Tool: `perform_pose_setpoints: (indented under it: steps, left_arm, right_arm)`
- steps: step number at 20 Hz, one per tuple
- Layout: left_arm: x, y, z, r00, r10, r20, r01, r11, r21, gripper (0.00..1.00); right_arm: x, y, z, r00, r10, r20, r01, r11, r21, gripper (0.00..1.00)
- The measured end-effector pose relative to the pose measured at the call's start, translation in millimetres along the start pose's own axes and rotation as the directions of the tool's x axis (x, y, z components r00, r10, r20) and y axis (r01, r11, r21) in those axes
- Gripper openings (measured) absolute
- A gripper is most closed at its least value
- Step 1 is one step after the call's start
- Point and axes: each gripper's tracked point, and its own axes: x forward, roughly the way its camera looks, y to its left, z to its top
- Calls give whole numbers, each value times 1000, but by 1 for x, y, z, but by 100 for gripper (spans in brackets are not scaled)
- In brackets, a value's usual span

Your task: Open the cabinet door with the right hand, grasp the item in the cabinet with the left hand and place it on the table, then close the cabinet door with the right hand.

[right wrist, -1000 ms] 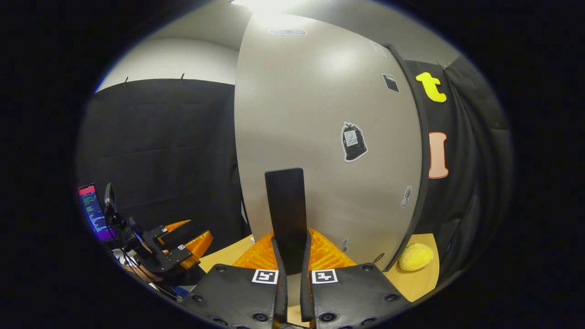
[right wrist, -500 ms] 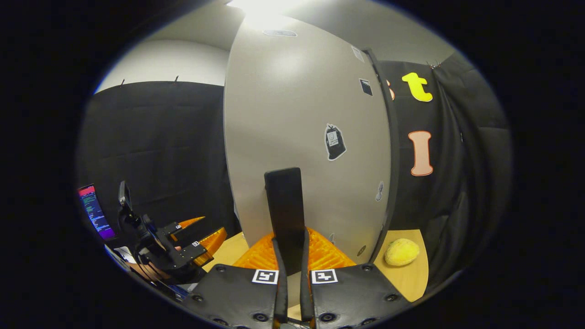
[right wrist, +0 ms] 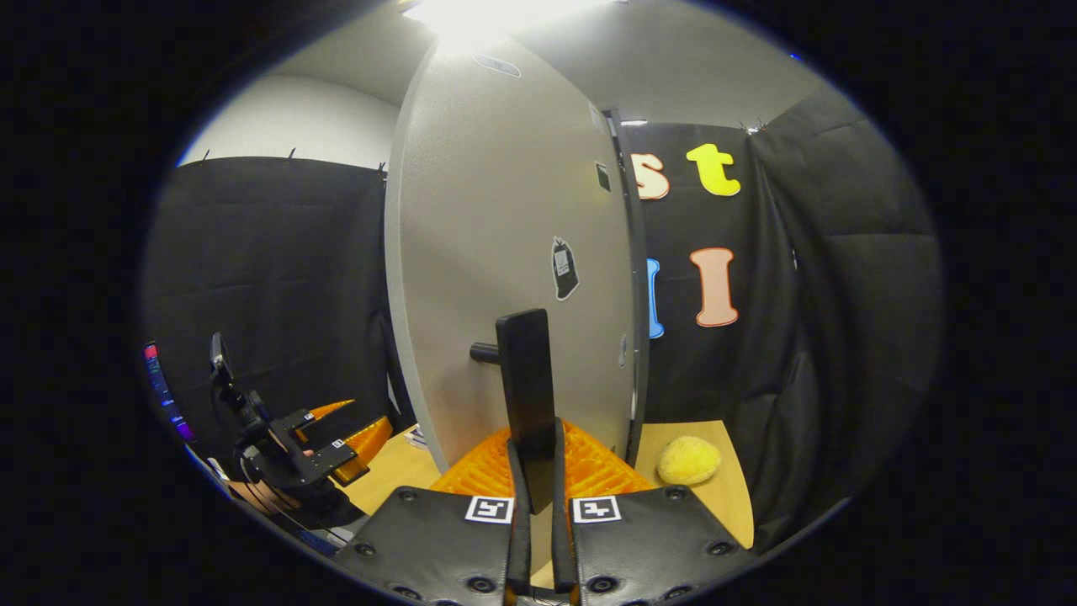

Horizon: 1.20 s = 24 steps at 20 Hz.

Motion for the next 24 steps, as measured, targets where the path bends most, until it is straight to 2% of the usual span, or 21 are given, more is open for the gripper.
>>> perform_pose_setpoints:
  steps: [4, 5, 6, 7, 9, 12, 13, 14, 16, 17, 19, 20, 21, 22, 23, 24]
  left_arm:
    - [-2, -11, 2, 1000, -13, 0, 13, 1000, 8, 88]
    - [-3, -12, 2, 1000, -14, -2, 14, 1000, 8, 88]
    - [-4, -14, 2, 1000, -15, -3, 15, 1000, 11, 88]
    - [-5, -15, 2, 1000, -14, -3, 14, 1000, 15, 88]
    - [-7, -17, 4, 1000, -13, -2, 13, 1000, 21, 88]
    - [-9, -19, 5, 1000, -9, -4, 9, 1000, 23, 88]
    - [-10, -19, 5, 1000, -5, -2, 5, 1000, 24, 88]
    - [-10, -19, 6, 1000, -2, -1, 2, 1000, 25, 88]
    - [-10, -24, 7, 1000, 4, -2, -4, 1000, 24, 88]
    - [-11, -28, 8, 1000, 6, -1, -6, 1000, 23, 88]
    - [-10, -33, 12, 1000, 11, 4, -12, 1000, 29, 88]
    - [-9, -38, 15, 1000, 13, 7, -13, 999, 33, 88]
    - [-9, -43, 17, 1000, 15, 8, -15, 999, 35, 88]
    - [-8, -50, 20, 1000, 16, 10, -17, 999, 35, 88]
    - [-6, -58, 22, 1000, 18, 13, -19, 999, 33, 88]
    - [-5, -66, 24, 1000, 20, 18, -21, 999, 27, 88]
  right_arm:
    - [-6, -31, 1, 997, -80, 18, 80, 997, 6, 11]
    - [-8, -39, 2, 995, -102, 22, 102, 995, 3, 7]
    - [-10, -47, 2, 992, -123, 25, 123, 992, 1, 7]
    - [-10, -53, 3, 990, -139, 29, 139, 990, 3, 11]
    - [-12, -69, 5, 984, -175, 36, 174, 984, 21, 11]
    - [-14, -89, 7, 974, -218, 55, 216, 975, 47, 4]
    - [-13, -88, 7, 976, -211, 58, 207, 976, 60, 0]
    - [-14, -86, 7, 978, -200, 66, 195, 978, 74, 0]
    - [-14, -87, 7, 980, -184, 68, 176, 978, 108, 7]
    - [-16, -85, 5, 984, -168, 62, 160, 979, 126, 4]
    - [-26, -88, 6, 986, -154, 66, 143, 977, 156, 15]
    - [-32, -90, 6, 987, -142, 69, 129, 976, 173, 14]
    - [-39, -83, 5, 992, -102, 68, 87, 976, 199, 25]
    - [-46, -79, 4, 995, -70, 69, 53, 973, 224, 31]
    - [-54, -83, 4, 996, -67, 65, 49, 970, 239, 31]
    - [-63, -100, 3, 993, -103, 63, 86, 968, 237, 31]
